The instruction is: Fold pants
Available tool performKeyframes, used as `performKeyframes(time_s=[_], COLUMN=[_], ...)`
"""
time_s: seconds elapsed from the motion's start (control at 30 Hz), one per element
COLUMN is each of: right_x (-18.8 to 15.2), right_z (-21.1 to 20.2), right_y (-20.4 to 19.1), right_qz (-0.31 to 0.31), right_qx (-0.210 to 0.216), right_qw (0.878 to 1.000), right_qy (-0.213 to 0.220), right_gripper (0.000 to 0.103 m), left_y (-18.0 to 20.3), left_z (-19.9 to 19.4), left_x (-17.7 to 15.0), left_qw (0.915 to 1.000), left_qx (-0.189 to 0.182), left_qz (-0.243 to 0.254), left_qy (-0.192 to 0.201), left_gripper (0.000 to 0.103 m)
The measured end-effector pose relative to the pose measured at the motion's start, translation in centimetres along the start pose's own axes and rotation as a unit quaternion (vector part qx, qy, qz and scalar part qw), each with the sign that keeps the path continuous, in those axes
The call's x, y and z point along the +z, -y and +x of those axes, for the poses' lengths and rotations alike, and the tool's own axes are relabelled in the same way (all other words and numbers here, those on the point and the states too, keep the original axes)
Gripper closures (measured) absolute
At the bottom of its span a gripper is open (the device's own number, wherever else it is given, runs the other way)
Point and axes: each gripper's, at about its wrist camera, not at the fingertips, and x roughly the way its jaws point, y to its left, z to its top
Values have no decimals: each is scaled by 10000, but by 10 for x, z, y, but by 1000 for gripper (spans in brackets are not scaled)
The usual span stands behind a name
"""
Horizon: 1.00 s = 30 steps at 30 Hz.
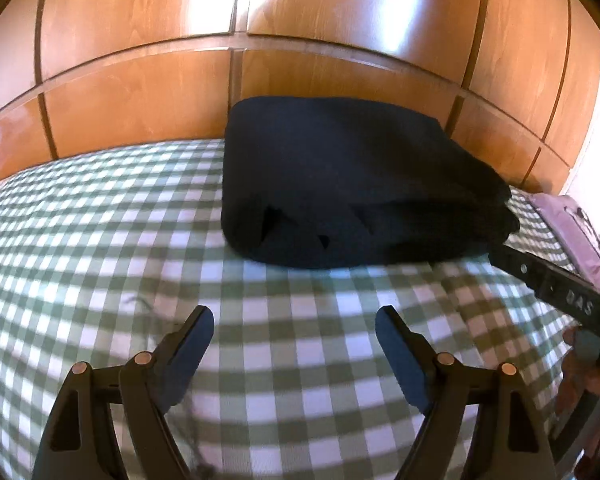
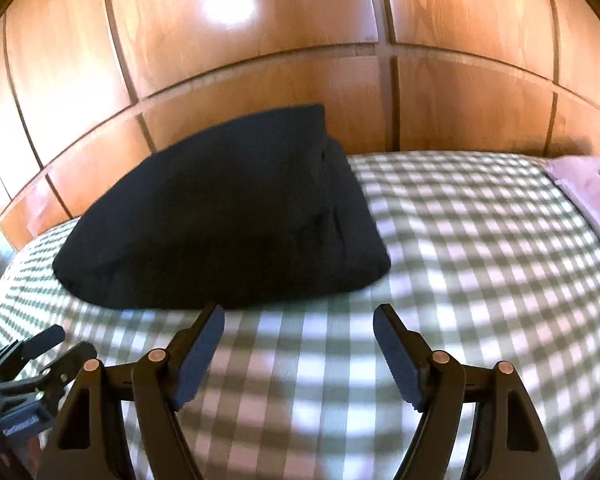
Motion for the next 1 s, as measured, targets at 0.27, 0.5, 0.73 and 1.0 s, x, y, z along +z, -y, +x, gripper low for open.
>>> performKeyframes(time_s=[0.27,0.5,0.73,1.0], right_x=[-27,-41,-56,-68], right_z=[-16,-27,-45,-69], right_y=[-10,-17,-25,-30], right_qz=[-117,-111,-250,-399], right_qx=[-150,-250,-285,-431], right_qw=[9998,9996,9992,9983], right_qy=[-53,-50,-87,-66], right_gripper=[25,18,7,1], left_y=[0,1,12,15], left_z=[-11,-28,-51,-94], left_x=[-25,-37,-51,-56], left_qw=[9992,9984,9957,9946], left_qx=[148,409,913,972], left_qz=[-302,-392,-164,-84], left_qy=[-216,-66,40,352], left_gripper=[19,19,19,19])
